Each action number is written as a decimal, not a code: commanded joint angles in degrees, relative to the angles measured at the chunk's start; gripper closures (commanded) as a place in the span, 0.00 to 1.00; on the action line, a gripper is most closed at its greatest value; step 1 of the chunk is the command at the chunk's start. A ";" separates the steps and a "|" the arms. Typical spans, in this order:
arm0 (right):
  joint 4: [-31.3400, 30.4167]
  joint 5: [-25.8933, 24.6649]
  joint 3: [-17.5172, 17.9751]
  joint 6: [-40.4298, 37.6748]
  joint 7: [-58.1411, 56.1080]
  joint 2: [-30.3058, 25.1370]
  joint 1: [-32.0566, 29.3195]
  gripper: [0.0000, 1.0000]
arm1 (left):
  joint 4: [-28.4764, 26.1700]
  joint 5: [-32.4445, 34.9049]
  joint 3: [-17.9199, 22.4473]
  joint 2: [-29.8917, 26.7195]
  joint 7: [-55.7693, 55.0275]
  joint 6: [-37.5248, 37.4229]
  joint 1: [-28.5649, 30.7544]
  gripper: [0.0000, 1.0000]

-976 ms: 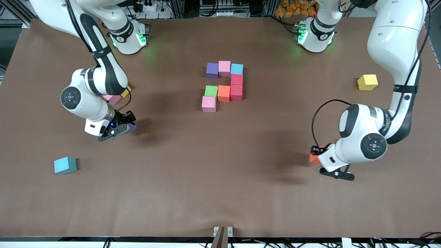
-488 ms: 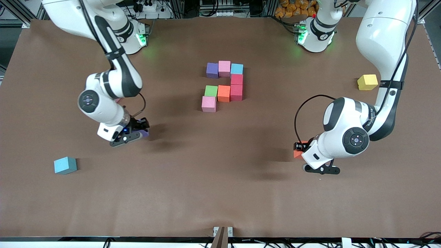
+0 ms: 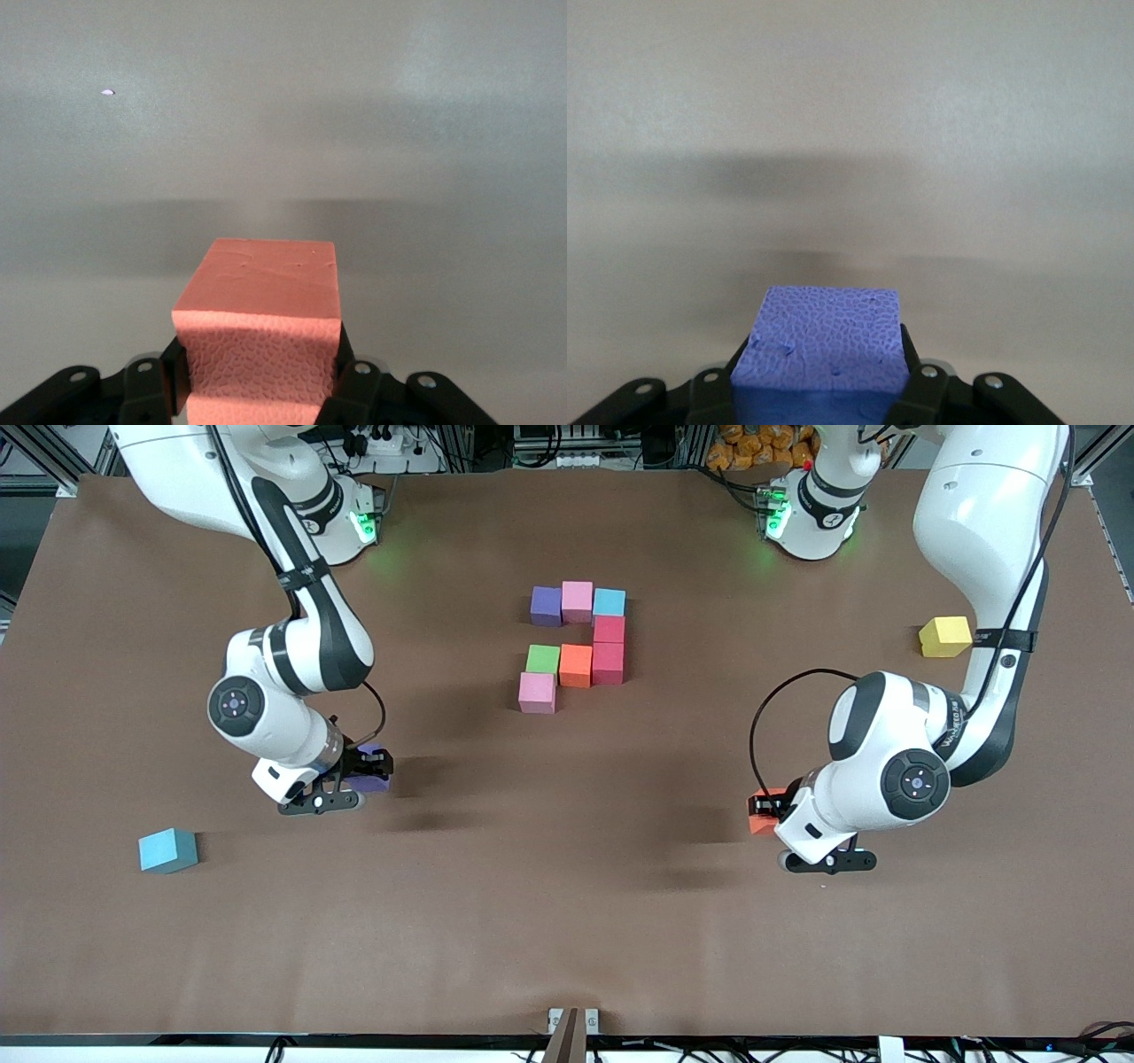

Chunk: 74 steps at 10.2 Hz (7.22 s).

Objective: Form number 2 with 11 blocks

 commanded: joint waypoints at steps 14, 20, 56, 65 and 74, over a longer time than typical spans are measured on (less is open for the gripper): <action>15.45 9.61 0.27 -1.15 26.67 14.20 17.77 0.73 | 0.97 -2.32 -1.64 -0.12 -18.14 0.54 -2.26 1.00; 15.19 9.70 0.27 0.87 26.23 15.96 22.43 0.73 | 0.80 -2.41 -1.55 -0.21 -18.14 0.54 -1.21 1.00; 16.24 -7.43 -0.35 -8.74 -46.08 6.64 -27.55 0.00 | -6.73 -4.78 -4.01 -0.03 -80.41 17.72 -18.34 1.00; 16.24 -6.74 -0.17 13.60 -54.27 16.66 -32.32 0.00 | -13.61 -2.50 -3.22 1.28 -112.15 27.52 -24.22 1.00; 14.14 -2.34 0.09 20.91 -53.93 18.51 -33.38 0.00 | -14.76 1.90 -3.22 3.04 -116.57 28.49 -26.34 1.00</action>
